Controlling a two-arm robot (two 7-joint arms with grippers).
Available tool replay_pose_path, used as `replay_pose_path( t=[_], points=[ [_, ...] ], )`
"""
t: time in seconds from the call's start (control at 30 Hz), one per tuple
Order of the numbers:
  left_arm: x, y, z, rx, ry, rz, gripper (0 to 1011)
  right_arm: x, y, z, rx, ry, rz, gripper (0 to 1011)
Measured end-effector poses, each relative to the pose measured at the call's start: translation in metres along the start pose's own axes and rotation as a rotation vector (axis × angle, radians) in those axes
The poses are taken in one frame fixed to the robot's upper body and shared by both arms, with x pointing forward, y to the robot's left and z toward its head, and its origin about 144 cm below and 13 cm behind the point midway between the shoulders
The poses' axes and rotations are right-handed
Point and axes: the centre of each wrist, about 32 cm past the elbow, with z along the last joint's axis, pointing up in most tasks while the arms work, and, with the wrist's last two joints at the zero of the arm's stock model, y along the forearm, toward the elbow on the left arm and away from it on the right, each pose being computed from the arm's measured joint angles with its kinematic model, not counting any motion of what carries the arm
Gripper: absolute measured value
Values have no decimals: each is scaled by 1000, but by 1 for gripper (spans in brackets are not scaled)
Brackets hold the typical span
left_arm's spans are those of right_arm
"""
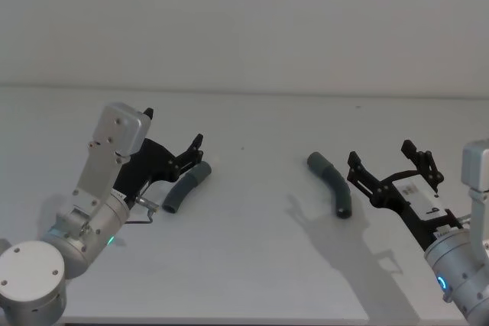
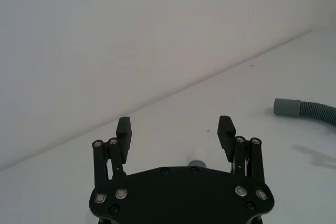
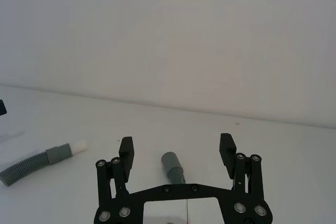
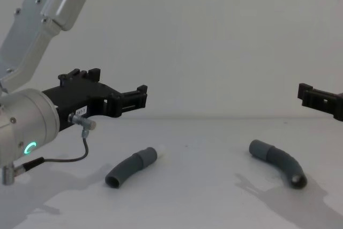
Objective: Use both hands to pick up one end of the pipe from the table, align the ends, and insert them.
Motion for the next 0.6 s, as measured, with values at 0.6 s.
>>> replay_pose_path(
  t=[0.6],
  points=[
    [0,0,0,0,0,0,1002,0,0,0,0,1,0,1001]
  ],
)
